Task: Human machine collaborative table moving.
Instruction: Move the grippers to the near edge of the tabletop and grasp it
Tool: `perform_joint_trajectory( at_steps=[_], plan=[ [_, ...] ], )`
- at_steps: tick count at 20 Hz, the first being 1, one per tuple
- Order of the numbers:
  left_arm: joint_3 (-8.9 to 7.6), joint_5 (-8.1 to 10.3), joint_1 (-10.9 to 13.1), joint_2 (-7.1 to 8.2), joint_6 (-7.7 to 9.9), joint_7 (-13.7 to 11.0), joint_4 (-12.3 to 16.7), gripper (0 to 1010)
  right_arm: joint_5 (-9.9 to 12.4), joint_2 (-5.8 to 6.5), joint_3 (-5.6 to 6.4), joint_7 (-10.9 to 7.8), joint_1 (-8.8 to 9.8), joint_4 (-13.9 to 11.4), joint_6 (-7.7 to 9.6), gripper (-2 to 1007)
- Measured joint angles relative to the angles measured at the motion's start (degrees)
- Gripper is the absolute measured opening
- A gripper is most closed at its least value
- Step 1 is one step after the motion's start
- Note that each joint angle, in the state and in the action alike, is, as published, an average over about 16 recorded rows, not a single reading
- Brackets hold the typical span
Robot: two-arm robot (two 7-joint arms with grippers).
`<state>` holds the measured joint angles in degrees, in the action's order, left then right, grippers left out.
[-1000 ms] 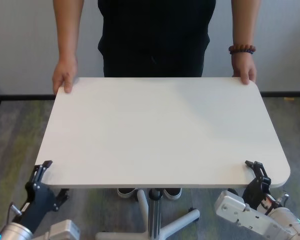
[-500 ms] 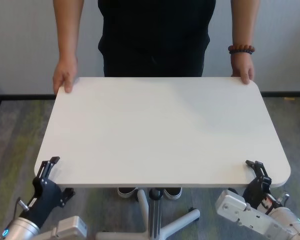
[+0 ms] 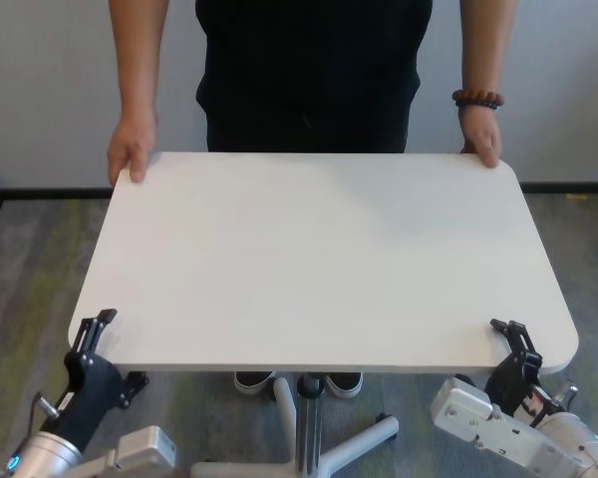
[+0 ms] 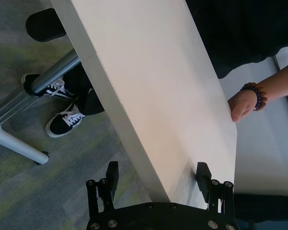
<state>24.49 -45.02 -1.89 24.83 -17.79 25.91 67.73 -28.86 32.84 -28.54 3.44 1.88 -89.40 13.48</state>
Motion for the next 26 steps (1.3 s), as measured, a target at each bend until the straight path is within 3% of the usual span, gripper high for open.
perform_joint_trajectory(
  at_steps=[15, 26],
  plan=[
    [-0.07, 0.07, 0.0, -0.03, 0.01, -0.3, -0.1, 1000, -5.0, -1.55, 0.80, 1.16, -0.83, 0.4, 1.31, 1001],
    [0.04, 0.18, 0.0, 0.07, -0.07, -0.5, 0.0, 1000, -7.0, -2.69, 1.37, 0.07, -1.46, 0.5, 1.30, 1001]
  ],
)
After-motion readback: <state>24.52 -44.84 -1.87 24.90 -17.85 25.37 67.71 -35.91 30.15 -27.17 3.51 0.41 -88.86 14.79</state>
